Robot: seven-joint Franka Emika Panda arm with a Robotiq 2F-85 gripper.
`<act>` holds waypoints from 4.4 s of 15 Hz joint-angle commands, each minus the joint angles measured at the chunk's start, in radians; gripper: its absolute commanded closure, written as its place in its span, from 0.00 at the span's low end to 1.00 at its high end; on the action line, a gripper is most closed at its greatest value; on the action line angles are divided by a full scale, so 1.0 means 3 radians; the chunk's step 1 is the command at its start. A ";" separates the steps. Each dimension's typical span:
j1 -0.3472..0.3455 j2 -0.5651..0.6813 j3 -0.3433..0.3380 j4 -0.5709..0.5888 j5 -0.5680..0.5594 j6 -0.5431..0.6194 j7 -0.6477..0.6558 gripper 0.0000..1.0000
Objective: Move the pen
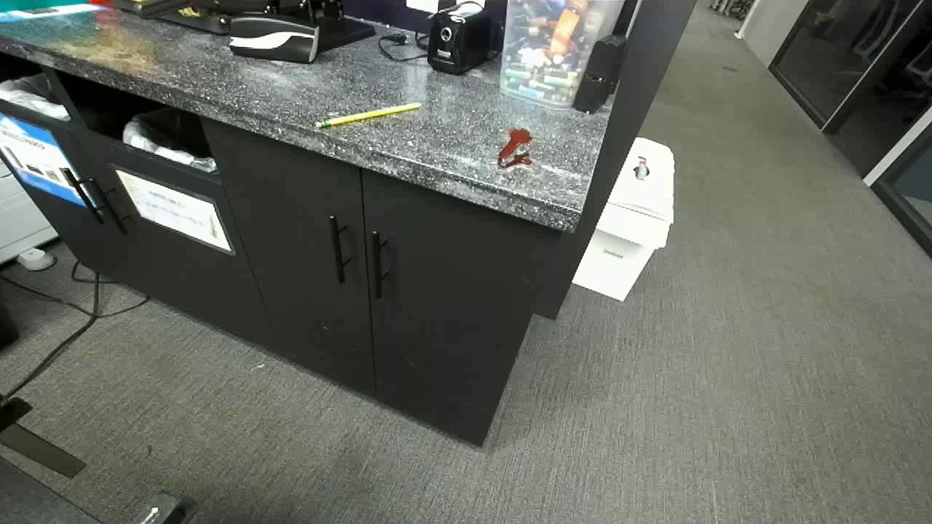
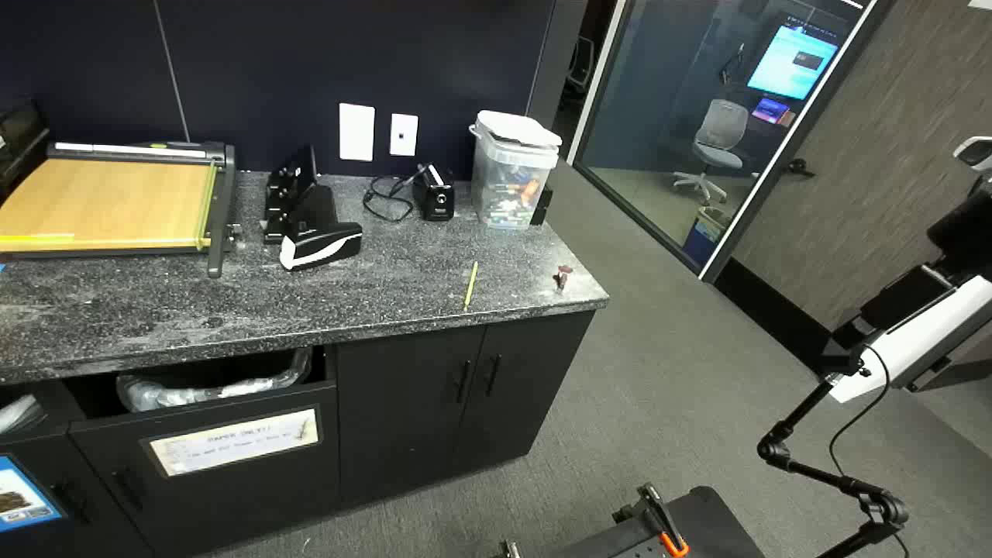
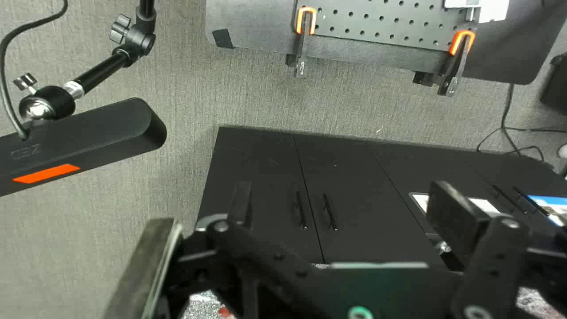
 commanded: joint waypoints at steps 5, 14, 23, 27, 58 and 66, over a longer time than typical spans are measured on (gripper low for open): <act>-0.0018 0.0007 0.0014 0.0009 0.0014 -0.0006 -0.0011 0.00; 0.0321 0.1139 0.0444 0.0850 0.0301 -0.0111 0.0459 0.00; 0.0407 0.2883 0.1045 0.2431 0.0572 -0.0058 0.1077 0.00; 0.0388 0.3586 0.1146 0.3195 0.0579 -0.0053 0.1298 0.00; 0.0375 0.6998 0.1214 0.6601 0.0686 -0.0221 0.2381 0.00; 0.0355 0.7043 0.1230 0.6614 0.0672 -0.0200 0.2443 0.56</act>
